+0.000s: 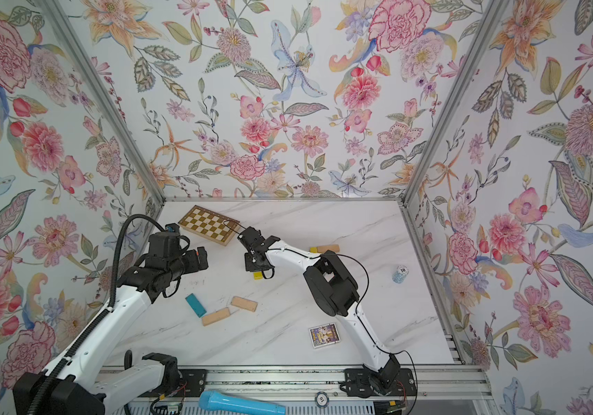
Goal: Assemble the number 6 with building blocks
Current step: Assemble the building block at the center of the board.
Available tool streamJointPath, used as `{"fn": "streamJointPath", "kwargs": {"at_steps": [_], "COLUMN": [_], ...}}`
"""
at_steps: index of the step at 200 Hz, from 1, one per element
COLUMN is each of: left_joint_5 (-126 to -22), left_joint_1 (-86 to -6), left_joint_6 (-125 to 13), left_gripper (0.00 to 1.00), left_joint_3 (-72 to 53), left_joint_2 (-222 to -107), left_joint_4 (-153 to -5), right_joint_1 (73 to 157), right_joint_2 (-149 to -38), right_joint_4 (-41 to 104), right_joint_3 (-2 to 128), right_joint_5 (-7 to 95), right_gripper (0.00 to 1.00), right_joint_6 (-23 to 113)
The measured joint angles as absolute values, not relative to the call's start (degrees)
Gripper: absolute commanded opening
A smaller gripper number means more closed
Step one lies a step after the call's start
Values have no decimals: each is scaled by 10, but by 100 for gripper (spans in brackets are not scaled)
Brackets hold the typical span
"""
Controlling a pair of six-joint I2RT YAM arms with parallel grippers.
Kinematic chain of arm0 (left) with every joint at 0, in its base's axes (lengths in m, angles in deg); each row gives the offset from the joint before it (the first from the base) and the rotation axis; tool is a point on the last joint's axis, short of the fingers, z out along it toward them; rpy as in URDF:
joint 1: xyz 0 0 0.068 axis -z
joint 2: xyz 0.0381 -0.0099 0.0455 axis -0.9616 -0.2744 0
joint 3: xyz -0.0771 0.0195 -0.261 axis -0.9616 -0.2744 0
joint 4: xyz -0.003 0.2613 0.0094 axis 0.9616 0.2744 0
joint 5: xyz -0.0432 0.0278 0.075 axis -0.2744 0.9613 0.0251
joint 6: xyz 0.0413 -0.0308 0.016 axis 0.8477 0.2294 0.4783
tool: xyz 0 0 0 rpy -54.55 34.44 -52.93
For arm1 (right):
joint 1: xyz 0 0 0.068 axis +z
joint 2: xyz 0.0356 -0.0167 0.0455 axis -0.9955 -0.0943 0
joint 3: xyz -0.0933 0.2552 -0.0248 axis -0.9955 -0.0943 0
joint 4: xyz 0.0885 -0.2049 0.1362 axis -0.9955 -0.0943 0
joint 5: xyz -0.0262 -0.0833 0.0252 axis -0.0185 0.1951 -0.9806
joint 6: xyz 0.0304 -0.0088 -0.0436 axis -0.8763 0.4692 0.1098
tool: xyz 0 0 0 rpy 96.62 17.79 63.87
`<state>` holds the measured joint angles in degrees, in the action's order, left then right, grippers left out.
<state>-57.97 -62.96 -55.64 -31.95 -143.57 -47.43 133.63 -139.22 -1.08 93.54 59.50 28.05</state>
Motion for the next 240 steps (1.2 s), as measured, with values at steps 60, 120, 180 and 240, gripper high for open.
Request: {"fn": "streamJointPath", "kwargs": {"at_steps": [60, 120, 180, 240], "left_joint_5": [-593, -642, -657, -660], "left_joint_1": [-632, -627, -523, -435], "left_joint_6": [-561, -588, -615, -620], "left_gripper": [99, 91, 61, 48], "left_joint_3": [-321, -321, -347, -328], "left_joint_2": [-1439, -1472, -1530, -1660], "left_joint_4": [-477, -471, -484, -527], "right_joint_1": [1336, 1319, 1227, 1154], "right_joint_2": [-1394, -1286, -1185, -1185], "right_joint_4": [-20, -3, 68, 102], "right_joint_3": [951, 887, 765, 711], "right_joint_5": [603, 598, 554, 492], "right_gripper": [55, 48, 40, 39], "right_joint_6": [270, 273, 267, 264]}}
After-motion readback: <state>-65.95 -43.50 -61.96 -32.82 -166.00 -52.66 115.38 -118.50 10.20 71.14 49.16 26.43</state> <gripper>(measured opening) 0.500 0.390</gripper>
